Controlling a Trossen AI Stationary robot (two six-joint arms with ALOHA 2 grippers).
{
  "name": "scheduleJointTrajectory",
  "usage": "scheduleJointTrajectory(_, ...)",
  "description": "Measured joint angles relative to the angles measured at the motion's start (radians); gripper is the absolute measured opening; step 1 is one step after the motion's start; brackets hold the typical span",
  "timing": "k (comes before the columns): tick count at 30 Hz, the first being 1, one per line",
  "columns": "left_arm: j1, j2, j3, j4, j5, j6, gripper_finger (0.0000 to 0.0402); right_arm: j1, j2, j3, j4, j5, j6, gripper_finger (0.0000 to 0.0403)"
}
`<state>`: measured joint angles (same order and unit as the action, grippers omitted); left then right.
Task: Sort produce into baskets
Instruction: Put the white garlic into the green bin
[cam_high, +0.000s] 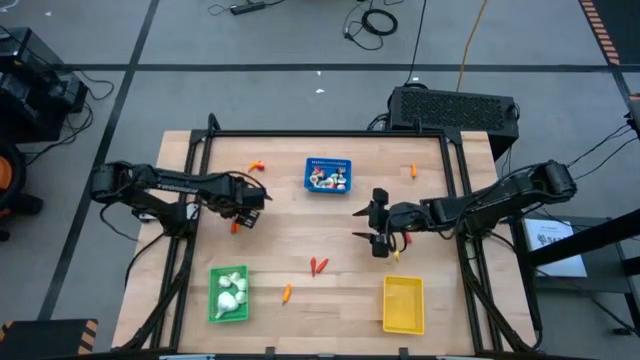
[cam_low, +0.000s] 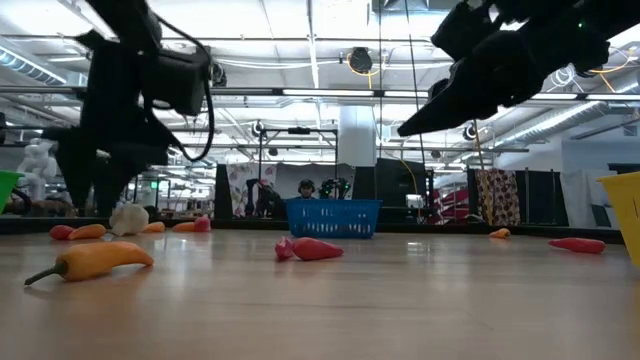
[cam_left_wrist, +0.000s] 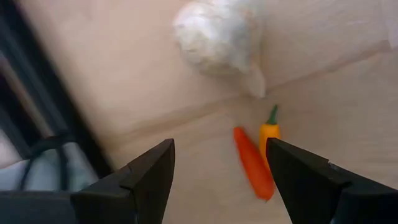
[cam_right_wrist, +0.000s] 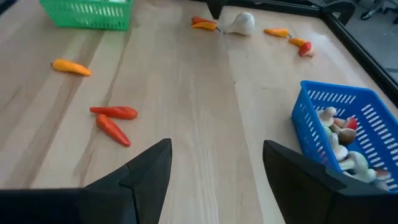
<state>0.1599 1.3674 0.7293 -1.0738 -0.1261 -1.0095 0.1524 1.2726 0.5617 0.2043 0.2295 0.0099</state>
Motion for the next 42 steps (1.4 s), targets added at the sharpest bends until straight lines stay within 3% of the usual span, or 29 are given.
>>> scheduleJointTrajectory(7, -0.005, 0.000, -0.094, 0.270, -0.001, -0.047, 0.0260, 0.000, 0.020, 0.000, 0.010, 0.000, -0.033, 0.0242)
scheduleJointTrajectory(19, -0.003, 0.005, -0.102, 0.240, -0.112, -0.165, 0.0260, 0.000, 0.020, 0.000, 0.010, 0.001, -0.033, 0.0242)
scheduleJointTrajectory(33, -0.003, 0.046, -0.102, 0.249, -0.137, -0.215, 0.0213, 0.000, 0.020, 0.000, 0.016, 0.001, -0.030, 0.0242)
scheduleJointTrajectory(42, -0.004, 0.100, -0.096, 0.255, -0.145, -0.208, 0.0208, 0.000, 0.020, 0.000, 0.016, 0.001, -0.031, 0.0242)
